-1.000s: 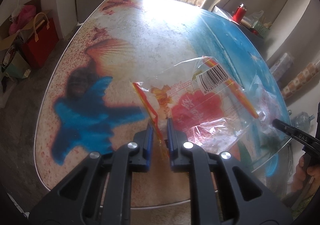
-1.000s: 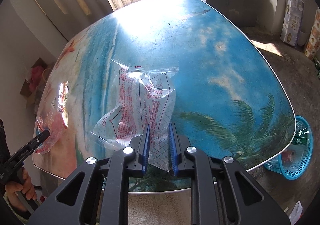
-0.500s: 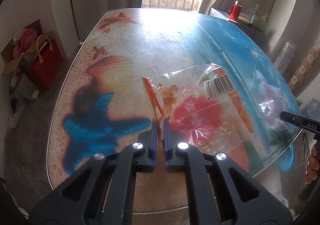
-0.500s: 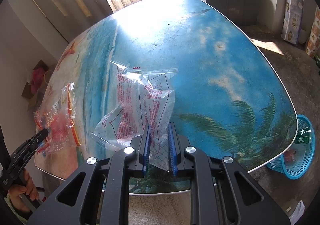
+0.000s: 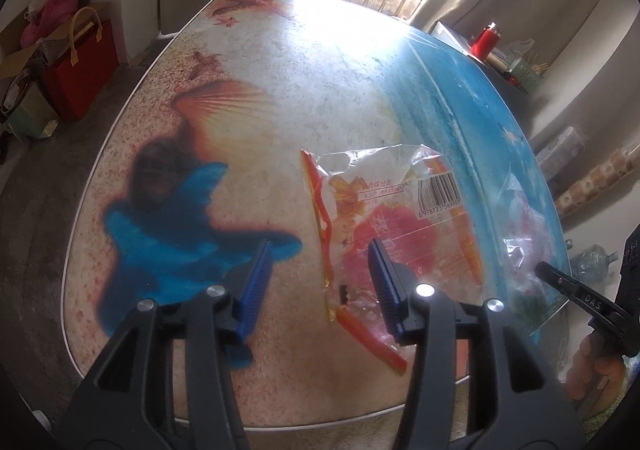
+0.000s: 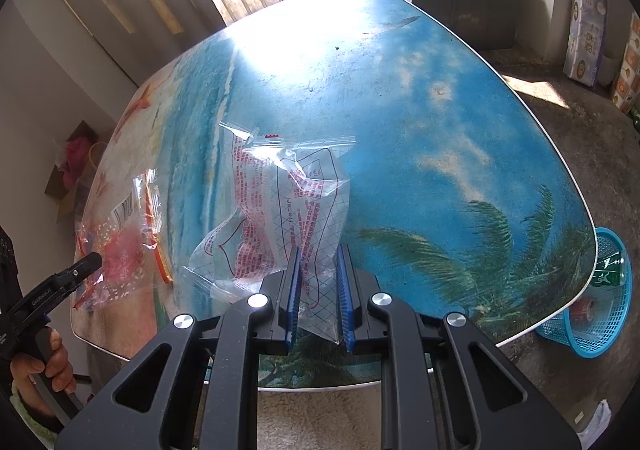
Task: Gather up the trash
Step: 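Lift the snack bag with the left tool while the right tool lifts the zip bag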
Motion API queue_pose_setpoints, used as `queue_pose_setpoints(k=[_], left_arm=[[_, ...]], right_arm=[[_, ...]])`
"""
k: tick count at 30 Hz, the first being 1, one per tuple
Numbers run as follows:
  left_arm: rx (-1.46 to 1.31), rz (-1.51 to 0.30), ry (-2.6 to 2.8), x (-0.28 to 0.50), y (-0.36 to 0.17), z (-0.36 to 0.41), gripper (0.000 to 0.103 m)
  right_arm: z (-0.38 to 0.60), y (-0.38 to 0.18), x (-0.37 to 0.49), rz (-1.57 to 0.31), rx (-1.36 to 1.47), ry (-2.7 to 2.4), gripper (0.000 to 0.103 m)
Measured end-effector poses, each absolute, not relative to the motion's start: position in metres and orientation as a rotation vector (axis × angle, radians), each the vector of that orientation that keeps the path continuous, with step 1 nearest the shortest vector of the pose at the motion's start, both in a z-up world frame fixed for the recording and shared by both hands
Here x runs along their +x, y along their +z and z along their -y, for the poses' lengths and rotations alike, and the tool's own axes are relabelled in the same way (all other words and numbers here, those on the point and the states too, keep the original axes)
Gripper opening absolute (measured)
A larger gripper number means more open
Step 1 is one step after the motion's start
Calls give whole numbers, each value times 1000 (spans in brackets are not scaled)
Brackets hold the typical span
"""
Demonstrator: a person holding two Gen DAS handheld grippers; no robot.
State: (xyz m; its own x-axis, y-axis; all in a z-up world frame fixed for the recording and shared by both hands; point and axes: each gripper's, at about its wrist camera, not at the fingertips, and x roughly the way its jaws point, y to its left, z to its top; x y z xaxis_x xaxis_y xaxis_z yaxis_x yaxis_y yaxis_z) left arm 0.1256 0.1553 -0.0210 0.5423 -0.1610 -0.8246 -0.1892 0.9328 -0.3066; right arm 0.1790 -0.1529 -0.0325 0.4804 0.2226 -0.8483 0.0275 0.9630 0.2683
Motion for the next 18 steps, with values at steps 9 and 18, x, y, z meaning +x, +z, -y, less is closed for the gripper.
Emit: queue_pose_setpoints(k=[9, 18], left_arm=[[-349, -990, 22, 131, -21, -146, 26], [-301, -982, 36, 128, -22, -144, 10]], right_arm=[[153, -32, 179, -1067, 261, 119, 17], [153, -32, 179, -1065, 259, 118, 17]])
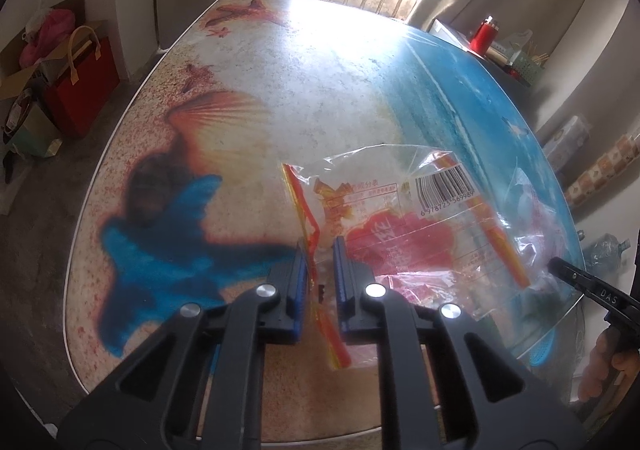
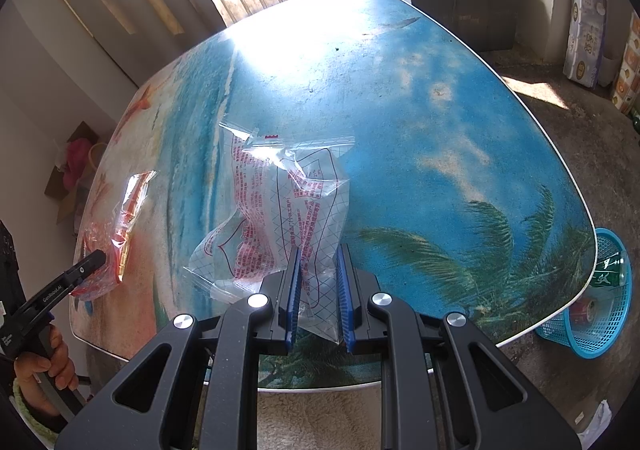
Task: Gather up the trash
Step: 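Lift the snack bag with the left tool while the right tool lifts the zip bag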
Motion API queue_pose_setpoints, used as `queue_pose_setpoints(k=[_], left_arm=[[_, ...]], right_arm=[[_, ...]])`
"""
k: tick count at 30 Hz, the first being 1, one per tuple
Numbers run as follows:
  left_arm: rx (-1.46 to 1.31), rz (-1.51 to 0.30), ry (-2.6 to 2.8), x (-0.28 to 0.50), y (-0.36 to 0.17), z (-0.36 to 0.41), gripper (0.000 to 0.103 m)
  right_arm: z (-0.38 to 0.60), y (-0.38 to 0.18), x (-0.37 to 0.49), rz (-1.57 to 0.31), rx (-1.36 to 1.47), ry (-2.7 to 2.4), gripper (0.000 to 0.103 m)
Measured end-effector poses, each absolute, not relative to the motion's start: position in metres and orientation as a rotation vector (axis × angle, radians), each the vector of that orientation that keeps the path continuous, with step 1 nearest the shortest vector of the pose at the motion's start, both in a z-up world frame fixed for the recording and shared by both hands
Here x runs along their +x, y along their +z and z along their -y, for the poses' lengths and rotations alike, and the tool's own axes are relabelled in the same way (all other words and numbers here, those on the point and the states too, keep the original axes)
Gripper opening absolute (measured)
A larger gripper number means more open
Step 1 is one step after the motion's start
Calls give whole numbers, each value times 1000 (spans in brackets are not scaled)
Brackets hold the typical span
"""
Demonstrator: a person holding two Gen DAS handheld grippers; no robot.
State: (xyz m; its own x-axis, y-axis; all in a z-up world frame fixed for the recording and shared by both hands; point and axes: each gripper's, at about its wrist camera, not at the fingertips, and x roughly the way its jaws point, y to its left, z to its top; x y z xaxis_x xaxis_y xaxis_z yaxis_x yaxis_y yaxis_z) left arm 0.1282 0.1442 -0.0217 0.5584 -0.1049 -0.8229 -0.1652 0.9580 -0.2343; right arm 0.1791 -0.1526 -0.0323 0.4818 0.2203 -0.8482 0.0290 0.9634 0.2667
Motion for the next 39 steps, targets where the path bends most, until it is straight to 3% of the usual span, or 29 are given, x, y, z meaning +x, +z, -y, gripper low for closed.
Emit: queue_pose_setpoints(k=[39], left_arm=[[-268, -877, -27, 120, 17, -132, 5]], right_arm=[[149, -17, 173, -1021, 261, 131, 7]])
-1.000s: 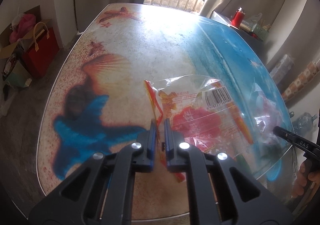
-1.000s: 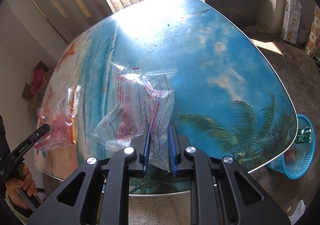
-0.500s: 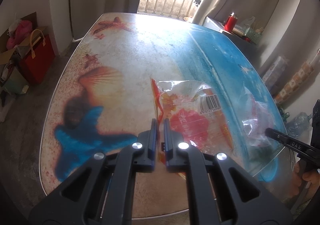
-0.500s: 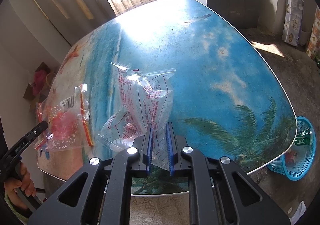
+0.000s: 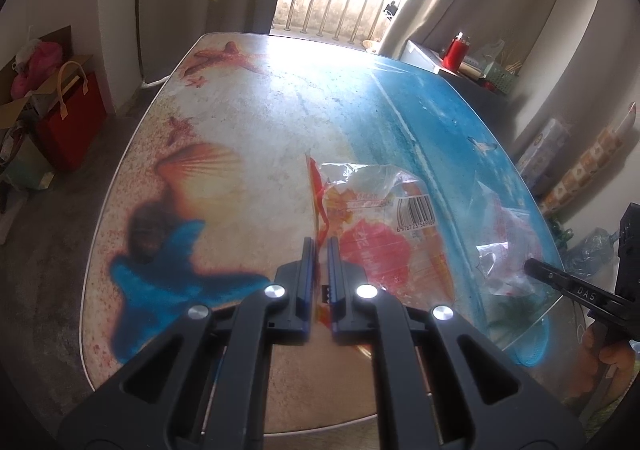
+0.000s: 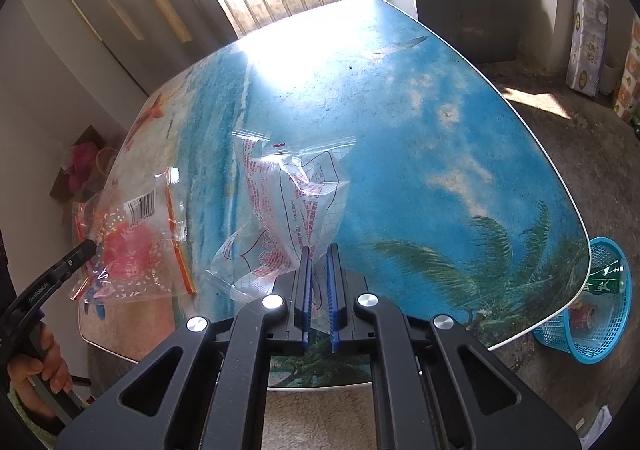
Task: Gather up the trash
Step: 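Lift the snack bag with the left tool while the right tool lifts the zip bag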
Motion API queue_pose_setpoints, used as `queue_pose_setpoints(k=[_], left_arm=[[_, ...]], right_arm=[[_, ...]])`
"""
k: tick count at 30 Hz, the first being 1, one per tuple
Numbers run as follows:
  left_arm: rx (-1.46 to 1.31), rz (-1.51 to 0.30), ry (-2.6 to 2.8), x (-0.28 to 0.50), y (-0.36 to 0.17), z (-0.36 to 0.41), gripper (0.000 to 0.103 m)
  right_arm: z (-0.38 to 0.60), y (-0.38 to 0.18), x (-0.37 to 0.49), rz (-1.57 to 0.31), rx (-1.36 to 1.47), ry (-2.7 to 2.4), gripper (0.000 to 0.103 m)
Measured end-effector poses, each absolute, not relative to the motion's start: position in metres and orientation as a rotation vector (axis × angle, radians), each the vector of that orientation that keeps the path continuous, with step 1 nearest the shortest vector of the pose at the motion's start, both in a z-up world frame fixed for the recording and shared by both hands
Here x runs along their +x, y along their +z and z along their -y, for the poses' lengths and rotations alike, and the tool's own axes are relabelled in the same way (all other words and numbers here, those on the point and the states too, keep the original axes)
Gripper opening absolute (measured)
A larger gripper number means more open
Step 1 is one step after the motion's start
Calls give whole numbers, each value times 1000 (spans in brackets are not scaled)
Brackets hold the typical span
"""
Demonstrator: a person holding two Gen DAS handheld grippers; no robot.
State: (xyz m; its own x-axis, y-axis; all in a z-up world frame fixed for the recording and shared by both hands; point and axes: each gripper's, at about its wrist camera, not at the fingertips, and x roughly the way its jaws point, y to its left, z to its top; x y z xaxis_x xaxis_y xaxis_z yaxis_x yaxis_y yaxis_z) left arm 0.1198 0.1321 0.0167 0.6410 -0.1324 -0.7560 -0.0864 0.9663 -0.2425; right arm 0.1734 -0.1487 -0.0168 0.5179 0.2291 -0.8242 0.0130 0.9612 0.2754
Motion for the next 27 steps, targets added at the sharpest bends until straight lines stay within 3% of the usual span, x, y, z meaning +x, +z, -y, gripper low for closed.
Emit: queue_pose_setpoints(k=[27], left_arm=[[-232, -836, -47, 123, 37, -119, 5]], right_arm=[[162, 0, 169, -980, 306, 154, 6]])
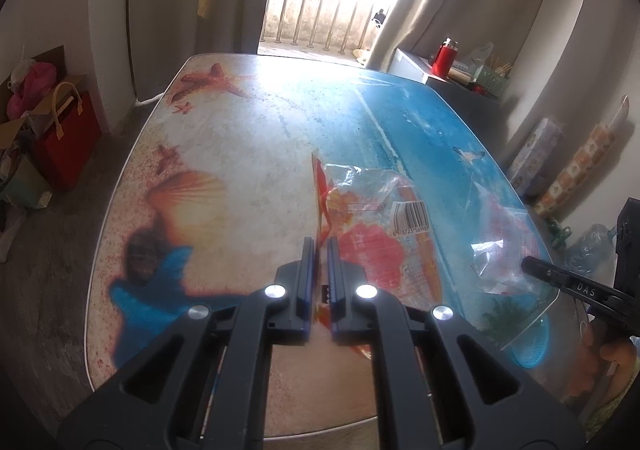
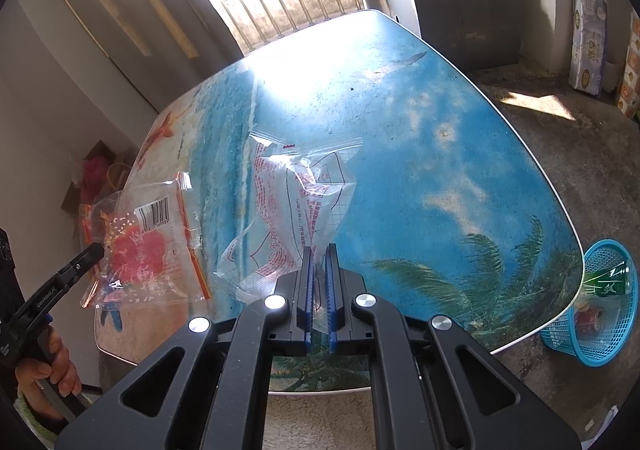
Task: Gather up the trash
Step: 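Lift the snack bag with the left tool while the right tool lifts the zip bag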
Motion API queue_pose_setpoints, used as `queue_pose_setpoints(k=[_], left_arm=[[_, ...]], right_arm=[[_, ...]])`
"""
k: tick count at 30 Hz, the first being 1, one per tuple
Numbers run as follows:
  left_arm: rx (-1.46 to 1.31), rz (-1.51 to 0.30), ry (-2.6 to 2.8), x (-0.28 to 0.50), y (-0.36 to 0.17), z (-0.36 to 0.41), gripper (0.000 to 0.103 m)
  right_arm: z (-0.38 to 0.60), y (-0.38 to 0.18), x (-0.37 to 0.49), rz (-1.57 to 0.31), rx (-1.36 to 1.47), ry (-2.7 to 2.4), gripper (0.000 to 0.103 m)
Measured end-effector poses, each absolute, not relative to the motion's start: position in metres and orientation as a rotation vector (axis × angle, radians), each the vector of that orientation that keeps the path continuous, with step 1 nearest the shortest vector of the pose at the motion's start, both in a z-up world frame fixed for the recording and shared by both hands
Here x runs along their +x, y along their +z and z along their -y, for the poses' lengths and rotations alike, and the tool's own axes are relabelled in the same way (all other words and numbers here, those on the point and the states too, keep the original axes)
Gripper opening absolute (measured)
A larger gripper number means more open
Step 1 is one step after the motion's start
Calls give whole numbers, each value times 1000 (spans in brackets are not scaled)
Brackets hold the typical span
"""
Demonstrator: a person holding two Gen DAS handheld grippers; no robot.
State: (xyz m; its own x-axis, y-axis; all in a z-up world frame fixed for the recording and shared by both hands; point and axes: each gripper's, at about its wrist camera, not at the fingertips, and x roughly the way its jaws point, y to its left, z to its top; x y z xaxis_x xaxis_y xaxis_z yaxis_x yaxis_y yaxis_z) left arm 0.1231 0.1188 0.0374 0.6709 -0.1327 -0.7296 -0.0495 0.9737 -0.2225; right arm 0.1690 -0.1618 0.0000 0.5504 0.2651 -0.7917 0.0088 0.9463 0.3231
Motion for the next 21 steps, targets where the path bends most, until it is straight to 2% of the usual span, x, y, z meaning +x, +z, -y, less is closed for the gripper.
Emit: queue_pose_setpoints(k=[21], left_arm=[[-204, -805, -50, 120, 49, -114, 5]], right_arm=[[175, 12, 159, -943, 325, 161, 6]])
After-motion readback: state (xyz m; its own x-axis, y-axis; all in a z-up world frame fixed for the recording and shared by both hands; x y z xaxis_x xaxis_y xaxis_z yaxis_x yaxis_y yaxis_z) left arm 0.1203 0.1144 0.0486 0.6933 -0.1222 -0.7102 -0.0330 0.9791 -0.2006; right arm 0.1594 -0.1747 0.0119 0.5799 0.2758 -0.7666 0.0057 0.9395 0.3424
